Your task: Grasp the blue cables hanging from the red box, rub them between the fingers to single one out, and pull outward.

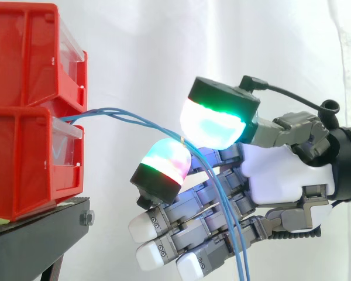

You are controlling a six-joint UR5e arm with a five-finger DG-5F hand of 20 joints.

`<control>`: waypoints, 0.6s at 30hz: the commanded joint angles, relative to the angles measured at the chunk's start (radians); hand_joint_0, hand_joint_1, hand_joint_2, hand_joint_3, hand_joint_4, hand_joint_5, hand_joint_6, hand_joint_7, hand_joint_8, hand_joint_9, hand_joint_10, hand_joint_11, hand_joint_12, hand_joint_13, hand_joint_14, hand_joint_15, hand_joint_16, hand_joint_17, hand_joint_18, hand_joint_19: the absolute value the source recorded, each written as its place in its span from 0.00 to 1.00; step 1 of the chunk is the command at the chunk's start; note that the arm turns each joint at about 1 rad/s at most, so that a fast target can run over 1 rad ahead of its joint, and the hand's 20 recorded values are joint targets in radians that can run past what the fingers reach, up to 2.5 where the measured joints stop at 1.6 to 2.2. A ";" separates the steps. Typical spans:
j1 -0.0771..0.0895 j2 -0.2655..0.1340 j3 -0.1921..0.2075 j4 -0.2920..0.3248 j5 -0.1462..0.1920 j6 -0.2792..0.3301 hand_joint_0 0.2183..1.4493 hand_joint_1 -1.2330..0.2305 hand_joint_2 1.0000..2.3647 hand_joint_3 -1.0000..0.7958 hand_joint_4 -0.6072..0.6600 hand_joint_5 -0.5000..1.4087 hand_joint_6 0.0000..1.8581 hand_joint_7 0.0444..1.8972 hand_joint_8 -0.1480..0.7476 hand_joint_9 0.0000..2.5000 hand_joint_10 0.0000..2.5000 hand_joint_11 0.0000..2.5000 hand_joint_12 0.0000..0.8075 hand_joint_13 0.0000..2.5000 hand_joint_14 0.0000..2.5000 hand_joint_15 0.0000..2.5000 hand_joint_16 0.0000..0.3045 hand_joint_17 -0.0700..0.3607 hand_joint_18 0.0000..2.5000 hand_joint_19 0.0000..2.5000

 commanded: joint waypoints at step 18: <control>-0.001 0.000 0.000 0.000 0.001 0.000 0.40 0.22 0.02 0.50 0.46 0.16 0.50 0.55 0.52 0.27 0.00 0.09 0.49 0.23 0.00 0.09 0.16 0.41 0.27 0.12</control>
